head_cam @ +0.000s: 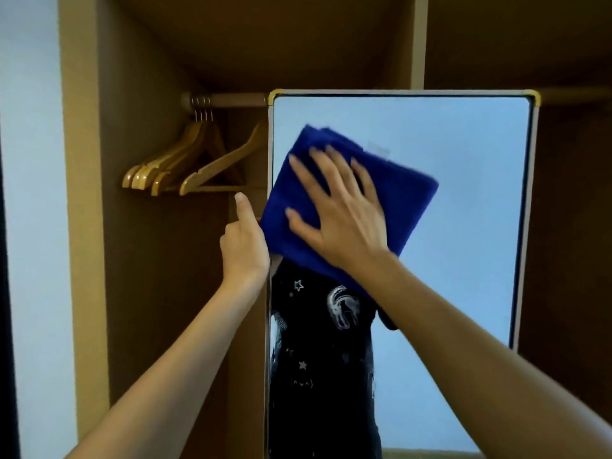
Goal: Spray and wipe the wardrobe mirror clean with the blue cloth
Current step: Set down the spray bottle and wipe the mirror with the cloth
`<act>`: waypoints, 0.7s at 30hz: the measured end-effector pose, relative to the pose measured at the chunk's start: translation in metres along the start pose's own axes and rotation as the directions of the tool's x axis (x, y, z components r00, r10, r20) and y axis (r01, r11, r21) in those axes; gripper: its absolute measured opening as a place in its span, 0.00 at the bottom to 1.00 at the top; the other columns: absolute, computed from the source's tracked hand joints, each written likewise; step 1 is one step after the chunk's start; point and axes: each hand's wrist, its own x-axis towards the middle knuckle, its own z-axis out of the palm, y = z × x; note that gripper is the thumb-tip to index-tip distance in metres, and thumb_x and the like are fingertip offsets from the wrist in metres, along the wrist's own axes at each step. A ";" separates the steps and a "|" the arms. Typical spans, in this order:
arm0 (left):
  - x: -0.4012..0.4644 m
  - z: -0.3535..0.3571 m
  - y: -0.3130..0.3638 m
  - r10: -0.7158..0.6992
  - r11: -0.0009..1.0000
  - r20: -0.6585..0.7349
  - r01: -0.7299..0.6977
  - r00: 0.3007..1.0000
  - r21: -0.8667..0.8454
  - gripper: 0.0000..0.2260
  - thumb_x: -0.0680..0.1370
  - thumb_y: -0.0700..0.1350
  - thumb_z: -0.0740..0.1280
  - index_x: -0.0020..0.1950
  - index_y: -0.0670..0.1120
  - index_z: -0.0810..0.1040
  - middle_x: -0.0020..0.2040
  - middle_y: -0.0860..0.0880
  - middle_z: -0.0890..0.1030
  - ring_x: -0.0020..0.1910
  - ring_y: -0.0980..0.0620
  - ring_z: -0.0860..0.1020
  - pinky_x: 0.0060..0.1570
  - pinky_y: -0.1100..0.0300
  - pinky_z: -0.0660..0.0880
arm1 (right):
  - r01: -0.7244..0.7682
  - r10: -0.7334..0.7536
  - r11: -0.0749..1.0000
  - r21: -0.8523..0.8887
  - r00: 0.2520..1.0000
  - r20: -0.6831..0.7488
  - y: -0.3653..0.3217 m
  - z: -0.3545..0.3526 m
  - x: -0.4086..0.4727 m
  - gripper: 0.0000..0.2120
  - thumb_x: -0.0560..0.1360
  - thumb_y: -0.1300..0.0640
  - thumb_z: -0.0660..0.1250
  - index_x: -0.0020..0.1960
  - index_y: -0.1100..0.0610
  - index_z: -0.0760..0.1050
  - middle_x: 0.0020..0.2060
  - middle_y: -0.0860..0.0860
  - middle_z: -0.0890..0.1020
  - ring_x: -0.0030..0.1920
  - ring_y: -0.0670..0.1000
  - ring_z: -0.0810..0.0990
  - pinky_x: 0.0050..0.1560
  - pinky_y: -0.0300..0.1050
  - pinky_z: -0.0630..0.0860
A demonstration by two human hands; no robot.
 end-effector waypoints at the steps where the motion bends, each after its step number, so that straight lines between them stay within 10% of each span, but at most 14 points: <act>1: 0.001 0.000 -0.001 0.001 1.000 0.008 -0.001 1.000 0.001 0.27 0.82 0.61 0.45 0.40 0.47 0.75 0.41 0.48 0.80 0.42 0.51 0.79 0.47 0.57 0.73 | 0.006 -0.006 1.000 -0.012 1.000 -0.002 0.003 -0.003 0.016 0.32 0.79 0.37 0.52 0.79 0.48 0.54 0.78 0.51 0.57 0.78 0.52 0.53 0.76 0.53 0.46; 8: 0.012 -0.003 -0.012 -0.104 0.987 0.035 0.108 0.994 -0.121 0.29 0.79 0.67 0.46 0.42 0.48 0.78 0.43 0.47 0.83 0.44 0.49 0.82 0.53 0.50 0.78 | 0.011 -0.012 0.997 -0.075 1.000 -0.017 -0.001 -0.002 0.066 0.30 0.79 0.34 0.44 0.79 0.43 0.52 0.80 0.50 0.51 0.79 0.53 0.47 0.76 0.60 0.40; 13: 0.015 -0.008 -0.012 -0.195 0.945 0.113 0.217 0.974 -0.246 0.33 0.77 0.70 0.49 0.65 0.47 0.74 0.55 0.47 0.82 0.55 0.47 0.80 0.60 0.47 0.74 | 0.104 -0.102 0.993 -0.062 0.994 0.043 -0.013 0.007 0.018 0.30 0.79 0.35 0.46 0.79 0.43 0.52 0.80 0.50 0.51 0.79 0.54 0.46 0.76 0.61 0.42; 21: 0.004 -0.007 -0.017 -0.075 0.984 0.098 0.090 0.992 -0.157 0.21 0.82 0.59 0.52 0.49 0.49 0.79 0.47 0.50 0.82 0.51 0.51 0.79 0.49 0.56 0.72 | 0.236 -0.226 0.969 -0.067 0.964 0.138 -0.034 0.030 -0.082 0.30 0.80 0.35 0.50 0.79 0.43 0.53 0.79 0.49 0.52 0.79 0.52 0.46 0.77 0.59 0.40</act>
